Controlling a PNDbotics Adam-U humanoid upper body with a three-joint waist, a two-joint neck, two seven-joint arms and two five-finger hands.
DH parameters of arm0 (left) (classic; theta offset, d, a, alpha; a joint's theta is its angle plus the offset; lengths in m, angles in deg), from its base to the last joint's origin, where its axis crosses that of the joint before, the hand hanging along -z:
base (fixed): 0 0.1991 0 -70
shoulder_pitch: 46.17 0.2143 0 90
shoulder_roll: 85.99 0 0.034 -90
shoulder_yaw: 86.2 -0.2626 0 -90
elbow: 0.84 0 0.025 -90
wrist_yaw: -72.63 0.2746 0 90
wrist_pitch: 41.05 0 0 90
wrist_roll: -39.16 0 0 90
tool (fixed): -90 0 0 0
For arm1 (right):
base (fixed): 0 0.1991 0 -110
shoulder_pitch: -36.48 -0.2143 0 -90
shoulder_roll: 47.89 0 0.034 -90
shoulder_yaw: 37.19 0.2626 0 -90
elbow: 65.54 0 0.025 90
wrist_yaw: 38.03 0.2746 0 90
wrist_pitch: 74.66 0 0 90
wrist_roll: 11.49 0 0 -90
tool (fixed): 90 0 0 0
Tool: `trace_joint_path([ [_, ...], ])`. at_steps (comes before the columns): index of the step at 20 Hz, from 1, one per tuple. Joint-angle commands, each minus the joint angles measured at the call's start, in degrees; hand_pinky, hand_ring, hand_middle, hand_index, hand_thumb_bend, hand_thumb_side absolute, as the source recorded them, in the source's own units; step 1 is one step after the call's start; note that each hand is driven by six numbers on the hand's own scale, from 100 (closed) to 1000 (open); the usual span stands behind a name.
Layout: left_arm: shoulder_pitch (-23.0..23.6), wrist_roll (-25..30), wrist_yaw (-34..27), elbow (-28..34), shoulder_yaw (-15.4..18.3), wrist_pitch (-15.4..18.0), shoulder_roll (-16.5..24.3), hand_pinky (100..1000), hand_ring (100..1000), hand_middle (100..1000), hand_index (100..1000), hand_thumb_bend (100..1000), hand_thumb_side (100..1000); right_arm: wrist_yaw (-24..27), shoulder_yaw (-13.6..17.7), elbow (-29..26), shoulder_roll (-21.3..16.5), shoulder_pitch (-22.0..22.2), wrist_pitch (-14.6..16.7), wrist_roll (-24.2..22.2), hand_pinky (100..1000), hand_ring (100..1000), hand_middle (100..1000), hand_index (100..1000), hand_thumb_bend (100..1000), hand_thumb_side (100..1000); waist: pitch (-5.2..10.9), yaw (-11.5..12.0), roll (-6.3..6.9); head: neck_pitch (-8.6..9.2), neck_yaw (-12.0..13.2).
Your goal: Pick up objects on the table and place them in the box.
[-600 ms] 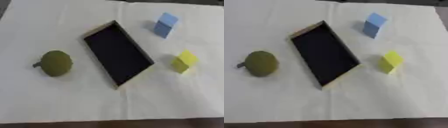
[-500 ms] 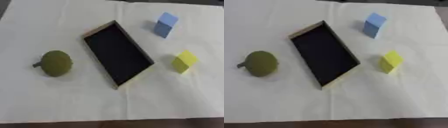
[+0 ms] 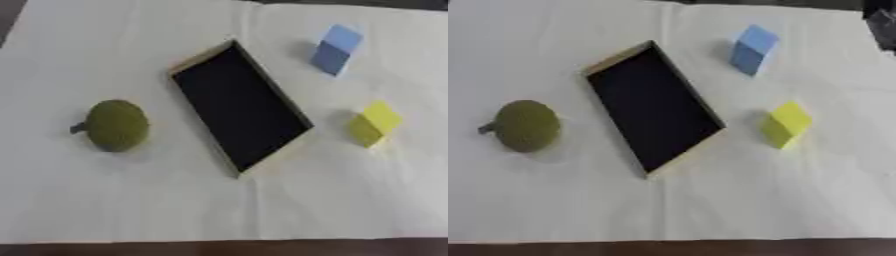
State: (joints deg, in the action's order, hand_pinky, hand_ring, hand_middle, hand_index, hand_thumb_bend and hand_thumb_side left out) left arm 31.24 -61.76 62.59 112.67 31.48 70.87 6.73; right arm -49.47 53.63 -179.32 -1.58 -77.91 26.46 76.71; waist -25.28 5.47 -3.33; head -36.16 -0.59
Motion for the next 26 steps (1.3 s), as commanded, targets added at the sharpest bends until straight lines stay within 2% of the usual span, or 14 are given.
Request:
trace_joint_path([
  [1, -0.1, 0.3, 0.1, 1.1, 0.2, 0.1, 1.9, 847, 704, 615, 833, 100, 610, -5.1, -1.4, -0.8, -5.3, -0.4, 2.1, -4.4, 907, 899, 828, 903, 100, 157, 0.83, 0.2, 0.09, 0.78, 0.1],
  [5, -0.4, 0.6, -0.1, 1.1, 0.1, 0.1, 1.9, 847, 704, 615, 832, 100, 609, -9.6, -3.5, -0.8, -6.4, -0.9, 4.2, -10.0, 914, 911, 843, 912, 100, 239, 0.51, 0.6, 0.08, 0.95, -0.2],
  [8, -0.3, 0.7, -0.2, 1.1, 0.1, 0.1, 1.9, 847, 704, 615, 831, 100, 609, -10.6, -4.6, -0.8, -7.0, -1.0, 5.5, -13.1, 916, 913, 847, 916, 100, 278, 0.39, 0.7, 0.04, 0.89, -0.3],
  [11, -0.4, 0.9, -0.4, 1.1, 0.0, 0.1, 1.9, 847, 704, 615, 829, 100, 609, -11.2, -5.3, -0.8, -7.8, -1.2, 6.1, -15.2, 916, 910, 845, 913, 100, 221, 0.43, 0.7, -0.01, 0.8, -0.4],
  [14, -0.5, 1.0, -0.5, 1.1, -0.2, 0.1, 1.9, 847, 704, 615, 829, 100, 609, -12.1, -5.7, -0.8, -7.9, -1.9, 6.2, -16.4, 916, 912, 849, 916, 100, 233, 0.51, 0.8, 0.0, 0.81, -0.5],
  [17, -0.5, 1.0, -0.5, 1.1, -0.2, 0.0, 1.9, 847, 705, 616, 829, 100, 609, -12.6, -6.3, -0.8, -8.1, -2.2, 6.2, -18.4, 922, 922, 863, 925, 100, 281, 0.63, 0.9, -0.01, 0.8, -0.9],
  [19, -0.5, 1.0, -0.6, 1.1, -0.2, 0.0, 1.9, 847, 705, 616, 829, 100, 610, -12.7, -6.5, -0.8, -8.2, -2.1, 6.3, -19.8, 925, 924, 863, 926, 100, 266, 0.73, 0.9, -0.05, 0.71, -1.1],
  [20, -0.4, 1.0, -0.6, 1.1, -0.2, -0.1, 1.9, 847, 705, 616, 829, 100, 610, -12.6, -6.6, -0.8, -8.3, -2.0, 6.6, -20.4, 929, 928, 867, 931, 113, 256, 0.8, 0.9, -0.07, 0.65, -1.2],
  [21, -0.4, 1.0, -0.6, 1.1, -0.2, -0.1, 1.9, 847, 706, 616, 829, 100, 610, -12.6, -6.7, -0.8, -8.4, -1.8, 7.0, -21.0, 935, 934, 870, 935, 174, 265, 0.85, 0.8, -0.1, 0.61, -1.3],
  [26, -0.6, 1.1, -0.7, 1.1, -0.3, -0.3, 1.8, 847, 706, 616, 829, 100, 611, -12.1, -7.5, -0.8, -8.2, -1.0, 8.6, -24.3, 939, 935, 871, 932, 204, 286, 1.15, 0.7, -0.11, 0.65, -1.8],
])
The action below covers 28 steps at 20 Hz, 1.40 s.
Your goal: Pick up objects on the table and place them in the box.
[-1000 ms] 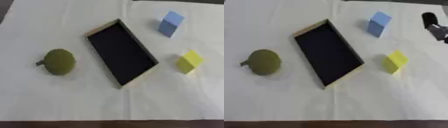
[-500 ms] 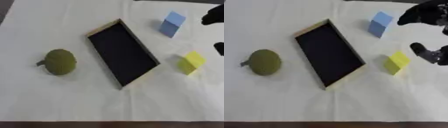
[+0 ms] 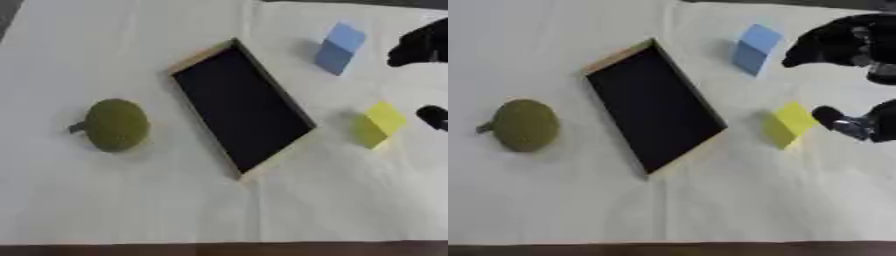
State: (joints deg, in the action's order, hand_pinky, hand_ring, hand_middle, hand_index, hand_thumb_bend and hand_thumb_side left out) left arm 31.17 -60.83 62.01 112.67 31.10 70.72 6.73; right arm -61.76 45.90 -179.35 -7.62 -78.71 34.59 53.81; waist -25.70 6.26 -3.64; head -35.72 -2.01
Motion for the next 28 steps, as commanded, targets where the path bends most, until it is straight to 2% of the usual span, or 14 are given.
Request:
trace_joint_path([
  [1, -0.5, 0.2, -0.2, 1.1, 0.0, -0.1, 1.8, 847, 706, 616, 829, 100, 610, 0.3, 0.1, -0.8, -2.0, -0.1, 0.4, -1.9, 940, 935, 873, 932, 226, 270, 1.58, 0.0, 0.23, 0.26, -0.6],
  [5, -0.5, 0.2, -0.3, 1.1, 0.0, -0.2, 1.6, 848, 707, 616, 829, 100, 610, 1.0, -0.5, -0.8, -1.1, 0.9, -0.7, -4.3, 944, 933, 859, 921, 294, 239, 1.48, 0.1, 0.39, 0.52, -1.2],
  [13, -0.7, 0.6, -0.7, 1.1, -0.2, -0.2, 1.5, 848, 708, 617, 829, 100, 608, 0.2, -1.5, 0.3, -0.1, 0.4, -3.4, -6.6, 949, 941, 872, 940, 335, 303, 0.89, 0.4, 0.65, 0.53, -1.7],
  [15, -0.7, 0.7, -0.8, 1.1, -0.2, -0.2, 1.4, 848, 708, 617, 829, 100, 608, -0.5, -1.9, 1.4, 0.1, -0.3, -3.4, -6.3, 948, 940, 873, 942, 313, 285, 0.65, 0.5, 0.71, 0.6, -1.8],
  [19, -0.8, 1.0, -0.9, 1.1, -0.2, -0.2, 1.3, 849, 708, 616, 829, 100, 607, -1.9, -2.4, 3.3, 0.7, -1.5, -3.2, -5.2, 948, 941, 882, 945, 346, 283, 0.04, 0.9, 0.78, 0.86, -2.0],
  [22, -0.8, 1.2, -1.0, 1.1, -0.2, -0.2, 1.2, 849, 709, 616, 829, 100, 606, -3.0, -2.9, 4.9, 1.2, -2.4, -3.0, -4.5, 947, 939, 883, 943, 324, 283, -0.46, 1.2, 0.82, 1.05, -2.1],
  [23, -0.8, 1.2, -1.1, 1.1, -0.2, -0.2, 1.2, 850, 709, 616, 829, 100, 580, -3.2, -3.1, 5.5, 1.4, -2.7, -2.9, -4.4, 946, 939, 885, 942, 301, 244, -0.63, 1.3, 0.84, 1.13, -2.1],
  [24, -0.9, 1.3, -1.1, 1.1, -0.2, -0.2, 1.2, 850, 709, 616, 829, 100, 605, -3.4, -3.3, 6.1, 1.6, -3.1, -2.7, -4.4, 946, 939, 888, 943, 311, 298, -0.83, 1.4, 0.86, 1.24, -2.1],
  [28, -1.0, 1.6, -1.3, 1.1, -0.2, -0.1, 1.0, 850, 709, 616, 829, 100, 604, -4.0, -3.9, 8.7, 2.2, -4.2, -2.3, -4.7, 945, 939, 891, 944, 308, 311, -1.67, 2.0, 0.89, 1.64, -2.4],
])
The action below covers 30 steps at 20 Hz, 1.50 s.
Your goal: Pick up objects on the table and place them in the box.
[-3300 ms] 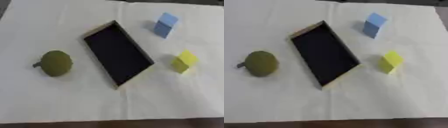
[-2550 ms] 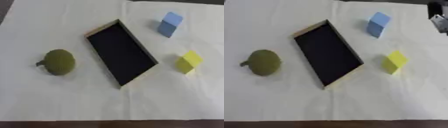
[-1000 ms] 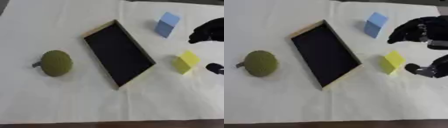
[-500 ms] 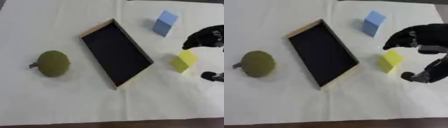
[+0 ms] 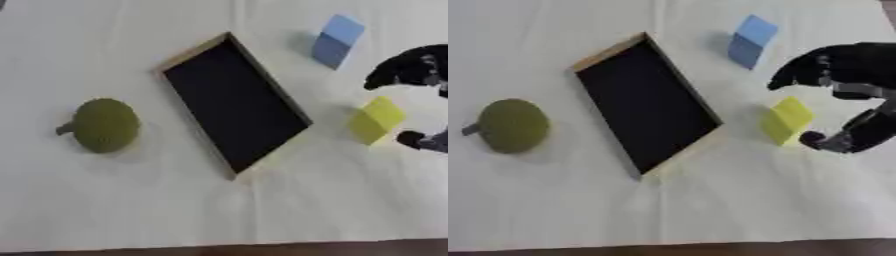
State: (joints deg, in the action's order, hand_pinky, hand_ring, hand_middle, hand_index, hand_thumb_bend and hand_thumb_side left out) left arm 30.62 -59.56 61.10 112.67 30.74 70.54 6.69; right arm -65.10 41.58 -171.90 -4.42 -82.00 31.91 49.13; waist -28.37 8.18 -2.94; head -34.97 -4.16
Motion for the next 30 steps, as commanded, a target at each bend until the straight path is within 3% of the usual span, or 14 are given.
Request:
trace_joint_path([
  [1, -0.5, 0.4, -0.4, 1.1, 0.2, 0.2, 1.0, 850, 709, 616, 829, 100, 604, -0.9, 0.4, 1.8, -0.9, -1.1, 0.5, 0.0, 945, 939, 892, 944, 308, 310, 0.83, 0.2, 0.18, 0.96, -0.3],
  [11, -0.6, 0.8, -0.7, 1.1, 0.3, 0.2, 0.7, 852, 711, 616, 829, 100, 602, -3.2, 0.4, 6.0, -0.2, -2.0, 1.6, 0.1, 944, 941, 903, 940, 390, 257, -0.56, 1.3, 0.08, 1.69, -0.3],
  [14, -0.4, 0.8, -0.6, 1.1, 0.5, 0.2, 0.5, 852, 711, 616, 829, 100, 601, -4.2, 0.7, 6.9, -0.3, -1.9, 1.9, 0.1, 945, 944, 909, 942, 431, 284, -0.67, 1.3, 0.06, 1.63, -0.3],
  [19, -0.3, 0.9, -0.7, 1.1, 0.6, 0.0, 0.3, 853, 712, 616, 829, 100, 597, -5.0, 0.8, 8.3, -0.1, -2.2, 2.5, -0.4, 943, 941, 904, 940, 424, 323, -0.66, 1.3, -0.02, 1.6, -0.4],
  [23, -0.4, 0.9, -0.8, 1.1, 0.6, -0.1, 0.2, 854, 713, 617, 829, 100, 598, -4.3, 0.6, 9.1, 0.4, -2.8, 2.5, -0.5, 929, 918, 823, 895, 261, 321, -0.62, 1.3, -0.06, 1.71, -0.6],
  [25, -0.5, 1.0, -0.9, 1.1, 0.5, -0.2, 0.2, 854, 713, 617, 829, 100, 599, -3.4, 0.7, 9.0, 0.7, -3.1, 2.1, 0.5, 912, 894, 739, 830, 174, 289, -0.6, 1.3, -0.08, 1.68, -0.6],
  [26, -0.5, 1.0, -0.9, 1.1, 0.5, -0.2, 0.2, 854, 714, 617, 829, 100, 599, -2.9, 0.8, 8.9, 0.8, -3.2, 1.9, 1.3, 902, 876, 653, 761, 117, 266, -0.59, 1.2, -0.09, 1.65, -0.6],
  [28, -0.5, 1.1, -1.0, 1.1, 0.5, -0.3, 0.1, 854, 714, 617, 829, 100, 599, -2.3, 0.8, 8.6, 0.9, -3.4, 1.5, 3.2, 886, 846, 576, 639, 100, 259, -0.54, 1.2, -0.1, 1.63, -0.5],
  [30, -0.5, 1.1, -1.0, 1.1, 0.5, -0.4, 0.2, 854, 714, 617, 829, 100, 599, -2.0, 0.9, 8.5, 1.0, -3.6, 1.0, 5.4, 872, 821, 536, 597, 100, 244, -0.46, 1.2, -0.12, 1.58, -0.5],
])
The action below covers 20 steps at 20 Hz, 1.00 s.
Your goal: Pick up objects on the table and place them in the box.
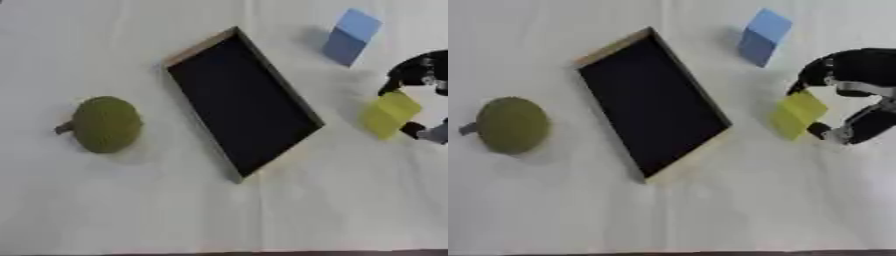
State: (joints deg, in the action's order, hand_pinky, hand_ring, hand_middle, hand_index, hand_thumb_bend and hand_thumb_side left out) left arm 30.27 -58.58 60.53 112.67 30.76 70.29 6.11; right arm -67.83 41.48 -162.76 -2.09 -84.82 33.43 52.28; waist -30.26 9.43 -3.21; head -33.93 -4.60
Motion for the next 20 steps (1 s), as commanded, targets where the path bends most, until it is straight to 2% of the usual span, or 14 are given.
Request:
trace_joint_path([
  [1, -0.1, 0.1, -0.4, 1.1, 0.5, -0.1, 0.7, 854, 715, 617, 829, 100, 599, 1.0, 1.0, -0.7, -1.3, -0.7, -0.6, 3.1, 870, 816, 533, 595, 100, 239, 1.47, -0.1, 0.14, 0.52, -0.1],
  [6, 0.0, 0.2, -0.4, 1.1, 0.5, -0.3, 0.7, 855, 715, 617, 828, 100, 600, 2.0, 1.5, -2.0, -1.2, -0.6, -1.0, 4.2, 865, 800, 524, 584, 100, 231, 1.81, -0.3, -0.01, 0.37, 0.0],
  [10, 0.0, 0.2, -0.4, 1.1, 0.5, -0.3, 0.8, 855, 717, 618, 828, 100, 600, 4.0, 2.2, -7.2, -0.8, -2.5, -2.0, 4.6, 853, 763, 525, 583, 100, 208, 2.21, -0.3, -0.13, 0.19, 0.0],
  [15, -0.1, 0.4, -0.5, 1.1, 0.2, -0.5, 0.9, 855, 718, 619, 828, 100, 601, 8.0, -0.1, -12.8, 0.7, -8.8, -4.0, 0.0, 845, 743, 535, 596, 100, 202, 3.0, -0.3, -0.34, -0.29, -0.4],
  [20, -0.1, 0.3, -0.6, 1.1, 0.0, -0.7, 1.0, 855, 719, 619, 828, 100, 602, 10.0, -4.2, -12.8, 5.1, -17.2, -4.3, -6.3, 843, 738, 539, 599, 100, 204, 3.91, -0.2, -0.62, -0.43, -0.6],
])
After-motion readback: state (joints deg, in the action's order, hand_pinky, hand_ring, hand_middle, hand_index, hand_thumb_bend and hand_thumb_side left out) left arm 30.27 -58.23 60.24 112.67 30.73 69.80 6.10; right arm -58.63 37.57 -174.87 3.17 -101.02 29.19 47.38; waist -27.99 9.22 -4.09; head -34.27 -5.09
